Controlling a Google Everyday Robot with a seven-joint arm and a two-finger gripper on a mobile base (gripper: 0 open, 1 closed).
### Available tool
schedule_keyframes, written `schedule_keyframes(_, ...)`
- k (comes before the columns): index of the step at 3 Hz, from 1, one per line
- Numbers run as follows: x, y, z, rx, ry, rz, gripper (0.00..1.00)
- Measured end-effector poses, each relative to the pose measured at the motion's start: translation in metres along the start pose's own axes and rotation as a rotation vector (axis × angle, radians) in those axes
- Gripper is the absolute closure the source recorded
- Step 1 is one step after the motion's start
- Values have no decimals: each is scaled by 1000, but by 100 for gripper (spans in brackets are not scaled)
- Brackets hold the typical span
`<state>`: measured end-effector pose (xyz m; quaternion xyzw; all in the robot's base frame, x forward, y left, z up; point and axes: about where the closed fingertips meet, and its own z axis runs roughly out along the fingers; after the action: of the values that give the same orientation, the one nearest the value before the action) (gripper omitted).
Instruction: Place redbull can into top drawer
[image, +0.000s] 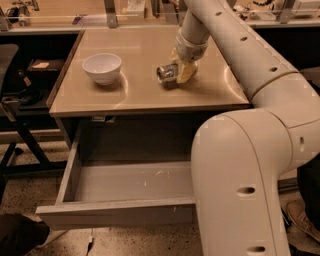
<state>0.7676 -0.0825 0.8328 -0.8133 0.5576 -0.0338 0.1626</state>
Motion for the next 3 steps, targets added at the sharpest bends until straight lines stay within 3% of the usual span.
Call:
schedule_keyframes(2, -32, 51, -54, 17, -27, 200, 100)
schedule_keyframes(3, -39, 71, -38, -40, -16, 229, 100)
